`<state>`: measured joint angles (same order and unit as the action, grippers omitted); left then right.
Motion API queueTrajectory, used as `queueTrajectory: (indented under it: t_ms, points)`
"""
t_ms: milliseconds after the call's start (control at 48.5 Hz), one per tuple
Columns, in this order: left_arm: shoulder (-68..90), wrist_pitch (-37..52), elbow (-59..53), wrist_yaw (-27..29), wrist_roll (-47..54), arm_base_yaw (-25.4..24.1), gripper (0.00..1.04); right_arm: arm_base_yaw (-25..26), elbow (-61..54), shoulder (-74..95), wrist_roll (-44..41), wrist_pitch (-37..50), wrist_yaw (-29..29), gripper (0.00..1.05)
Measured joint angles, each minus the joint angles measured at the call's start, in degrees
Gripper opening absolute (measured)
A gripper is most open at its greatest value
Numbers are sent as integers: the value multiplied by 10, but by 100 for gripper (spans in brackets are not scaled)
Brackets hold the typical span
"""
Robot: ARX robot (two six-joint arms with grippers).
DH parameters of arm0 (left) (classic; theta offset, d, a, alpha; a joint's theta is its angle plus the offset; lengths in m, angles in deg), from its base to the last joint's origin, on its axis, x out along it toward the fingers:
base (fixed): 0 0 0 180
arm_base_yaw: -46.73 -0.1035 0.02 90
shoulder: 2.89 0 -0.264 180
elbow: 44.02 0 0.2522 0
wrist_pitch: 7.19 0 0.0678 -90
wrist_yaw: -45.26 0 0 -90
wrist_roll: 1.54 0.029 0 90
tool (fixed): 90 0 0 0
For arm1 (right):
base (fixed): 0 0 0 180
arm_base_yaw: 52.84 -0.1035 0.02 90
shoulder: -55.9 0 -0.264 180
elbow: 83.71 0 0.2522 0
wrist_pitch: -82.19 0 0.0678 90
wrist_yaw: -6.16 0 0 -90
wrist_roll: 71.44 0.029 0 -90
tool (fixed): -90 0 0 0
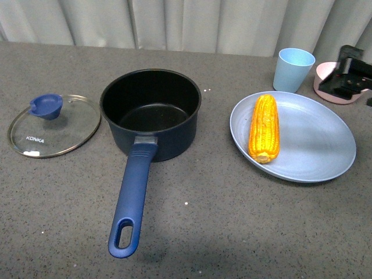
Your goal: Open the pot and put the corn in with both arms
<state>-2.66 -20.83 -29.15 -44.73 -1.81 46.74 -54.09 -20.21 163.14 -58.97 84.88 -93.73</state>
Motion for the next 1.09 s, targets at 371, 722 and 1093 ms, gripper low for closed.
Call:
queueTrajectory:
  t_ms: [371, 722, 1093]
  points:
    - [0, 0, 0, 0, 0, 0, 98, -95, 131, 128, 45, -105, 23, 96]
    - [0, 0, 0, 0, 0, 0, 98, -101, 217, 200, 49, -171, 37, 85]
    - [0, 0, 0, 0, 0, 0, 98, -106, 242, 216, 49, -182, 26, 37]
